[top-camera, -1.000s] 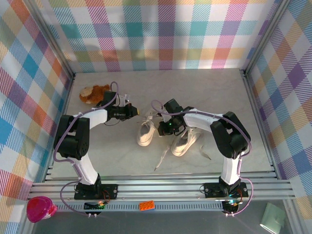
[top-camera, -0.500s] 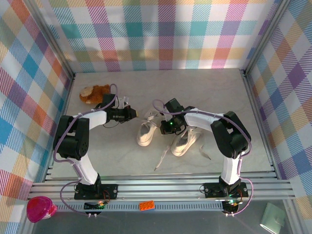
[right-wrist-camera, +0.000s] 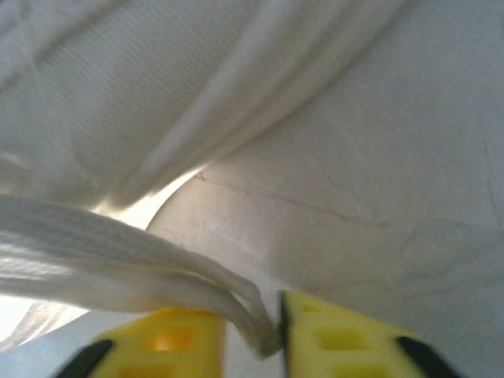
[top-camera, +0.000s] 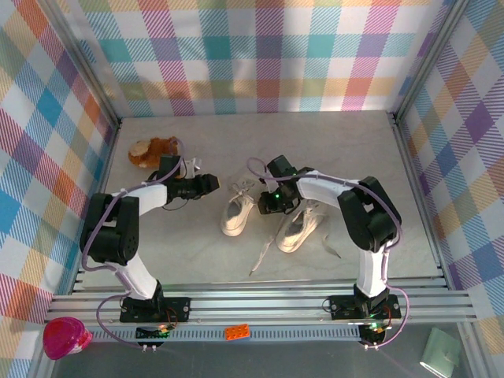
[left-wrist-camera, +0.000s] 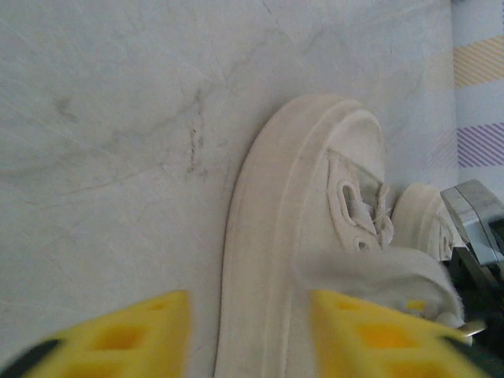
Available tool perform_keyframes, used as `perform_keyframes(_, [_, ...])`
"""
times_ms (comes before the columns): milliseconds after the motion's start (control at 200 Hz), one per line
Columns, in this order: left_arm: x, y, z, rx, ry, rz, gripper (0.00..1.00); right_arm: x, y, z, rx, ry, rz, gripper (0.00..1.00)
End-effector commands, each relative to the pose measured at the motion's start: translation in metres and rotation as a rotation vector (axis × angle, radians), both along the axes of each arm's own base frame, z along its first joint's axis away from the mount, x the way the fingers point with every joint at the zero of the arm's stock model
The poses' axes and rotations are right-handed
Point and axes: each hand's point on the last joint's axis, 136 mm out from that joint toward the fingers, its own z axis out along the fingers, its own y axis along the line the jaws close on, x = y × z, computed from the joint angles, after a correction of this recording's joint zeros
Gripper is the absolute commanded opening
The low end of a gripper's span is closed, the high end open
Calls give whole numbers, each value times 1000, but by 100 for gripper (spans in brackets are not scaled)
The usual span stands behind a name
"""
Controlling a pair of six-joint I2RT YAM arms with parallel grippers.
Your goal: Tie the shoes
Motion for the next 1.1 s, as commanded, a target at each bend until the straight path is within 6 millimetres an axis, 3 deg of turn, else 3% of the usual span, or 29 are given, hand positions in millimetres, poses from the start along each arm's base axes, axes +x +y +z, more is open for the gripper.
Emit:
perform_keyframes(0, [1,10,27,12,-88,45,56,5,8,5,13,4,78,32])
perform_keyframes(115, [-11,18,28,44,-96,75,46,11,19,10,43,-11,128,34])
perform_keyframes(240, [-35,16,10,28,-59,97,32,17,28,8,63,-18,181,33])
perform_keyframes(385, [-72,-12,-9,59,-27,33,31,21,40,11,104,-27,241,32])
perform_keyframes(535, [-95,-43,-7,105,-53,-24,32,22,46,17,127,-40,282,32])
perform_keyframes(625, [-97,-40,-1,139,-63,-14,33,22,42,24,109,-60,286,39])
perform_keyframes(795, [-86,-14,15,250,-78,36,40,21,21,53,54,-106,257,52])
perform_keyframes(975, [-76,-1,42,213,-94,72,43,6,-6,77,2,-122,222,54])
perform_keyframes(1095, [-75,0,58,178,-112,102,46,-1,-13,96,14,-151,198,54])
